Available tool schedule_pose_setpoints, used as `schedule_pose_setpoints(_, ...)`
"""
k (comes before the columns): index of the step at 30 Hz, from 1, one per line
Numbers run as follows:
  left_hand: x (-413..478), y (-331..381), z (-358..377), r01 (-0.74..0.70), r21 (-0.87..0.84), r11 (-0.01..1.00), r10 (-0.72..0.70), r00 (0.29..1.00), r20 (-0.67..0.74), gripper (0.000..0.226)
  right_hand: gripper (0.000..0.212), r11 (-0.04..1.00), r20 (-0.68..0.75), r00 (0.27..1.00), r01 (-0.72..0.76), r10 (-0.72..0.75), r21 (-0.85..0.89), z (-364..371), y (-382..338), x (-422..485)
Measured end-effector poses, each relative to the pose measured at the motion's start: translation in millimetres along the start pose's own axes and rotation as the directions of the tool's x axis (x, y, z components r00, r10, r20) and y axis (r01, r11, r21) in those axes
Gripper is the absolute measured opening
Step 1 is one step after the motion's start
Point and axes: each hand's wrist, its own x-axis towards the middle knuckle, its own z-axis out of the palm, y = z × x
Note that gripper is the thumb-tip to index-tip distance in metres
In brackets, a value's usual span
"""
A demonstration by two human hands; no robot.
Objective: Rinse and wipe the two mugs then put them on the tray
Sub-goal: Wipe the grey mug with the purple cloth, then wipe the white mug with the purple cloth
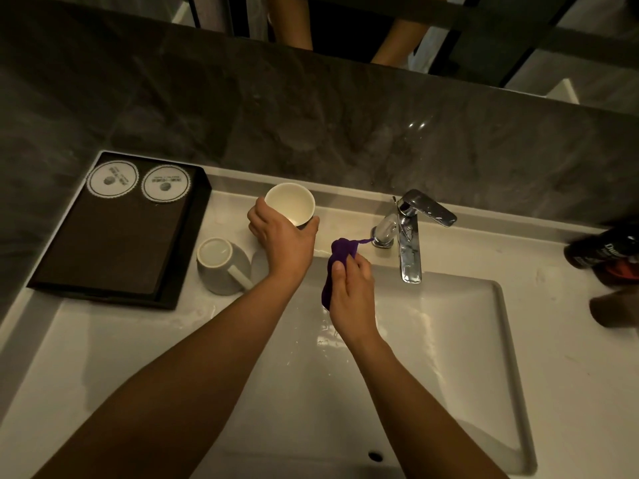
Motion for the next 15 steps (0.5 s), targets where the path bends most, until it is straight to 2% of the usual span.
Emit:
schedule_pose_setpoints(2, -1, 1, -2, -0.003, 0.004, 1.000, 0.003, 1.000, 0.007, 0.107, 0.032, 1.000, -0.003, 1.000, 0.006, -0.006, 0.004, 0, -1, -2)
schedule_pose_setpoints(6, -5, 6, -13, 0.007, 0.032, 0.999, -0.009, 0.998, 0.063, 0.129, 0.039, 1.000, -0.005, 1.000, 0.005, -0.005, 0.015, -3, -4, -5)
schedule_pose_setpoints(8, -16, 9, -25, -0.029, 0.016, 0.999, 0.028, 0.998, 0.058, 0.129, 0.040, 1.000, 0.000, 1.000, 0.010, -0.010, 0.019, -4, -5, -7)
schedule_pose_setpoints(11, -41, 10, -56, -0.164, 0.017, 0.986, 0.164, 0.987, -0.003, 0.110, 0.036, 0.999, 0.007, 1.000, 0.026, -0.026, 0.039, -7, -7, -13)
schedule_pose_setpoints(13, -51, 3, -83, -0.265, 0.100, 0.959, 0.272, 0.960, -0.069, 0.089, 0.031, 0.998, 0.022, 0.999, 0.043, -0.044, 0.049, -9, -9, -18)
schedule_pose_setpoints(15, -47, -9, -108, -0.265, 0.222, 0.938, 0.294, 0.950, -0.108, 0.074, 0.029, 0.997, 0.049, 0.997, 0.053, -0.057, 0.062, -10, -12, -26)
